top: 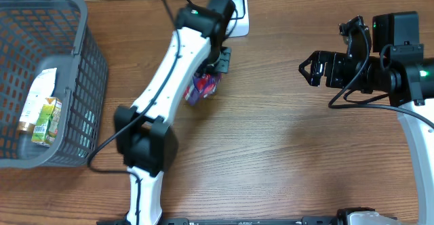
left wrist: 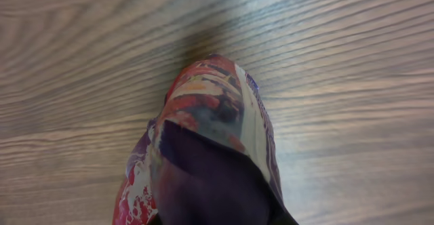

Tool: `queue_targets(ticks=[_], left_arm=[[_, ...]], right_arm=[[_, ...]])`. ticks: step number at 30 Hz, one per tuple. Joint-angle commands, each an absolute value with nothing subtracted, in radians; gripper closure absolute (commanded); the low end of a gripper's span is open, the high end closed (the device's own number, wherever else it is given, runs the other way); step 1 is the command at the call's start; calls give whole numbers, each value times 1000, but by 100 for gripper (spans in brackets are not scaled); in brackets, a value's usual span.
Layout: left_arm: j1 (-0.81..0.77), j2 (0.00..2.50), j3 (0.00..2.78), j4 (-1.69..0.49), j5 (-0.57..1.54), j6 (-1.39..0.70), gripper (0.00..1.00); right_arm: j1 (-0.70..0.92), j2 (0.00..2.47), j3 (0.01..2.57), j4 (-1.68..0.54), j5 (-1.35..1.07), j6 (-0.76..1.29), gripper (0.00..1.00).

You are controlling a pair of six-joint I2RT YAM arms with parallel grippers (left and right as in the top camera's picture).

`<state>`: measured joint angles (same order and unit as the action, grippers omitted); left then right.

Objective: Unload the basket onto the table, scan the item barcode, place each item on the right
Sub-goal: 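Carry the purple bag forward and drop it near the scanner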

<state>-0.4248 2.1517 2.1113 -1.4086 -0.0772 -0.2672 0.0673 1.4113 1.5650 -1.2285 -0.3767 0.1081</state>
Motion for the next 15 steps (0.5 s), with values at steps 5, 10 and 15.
queue_targets(ticks=[5,10,15], left_arm=[[-435,2249,2112,-1396,-76,-296,87],[-432,2244,2204,-1452,-55,-287,32],[-409,2244,2426,-1554,-56,-264,15]], right_arm=[[73,1409,1575,-1240,-368,103,0],[73,1409,1575,-1236,-368,103,0],[73,1409,1575,-1237,-368,104,0]])
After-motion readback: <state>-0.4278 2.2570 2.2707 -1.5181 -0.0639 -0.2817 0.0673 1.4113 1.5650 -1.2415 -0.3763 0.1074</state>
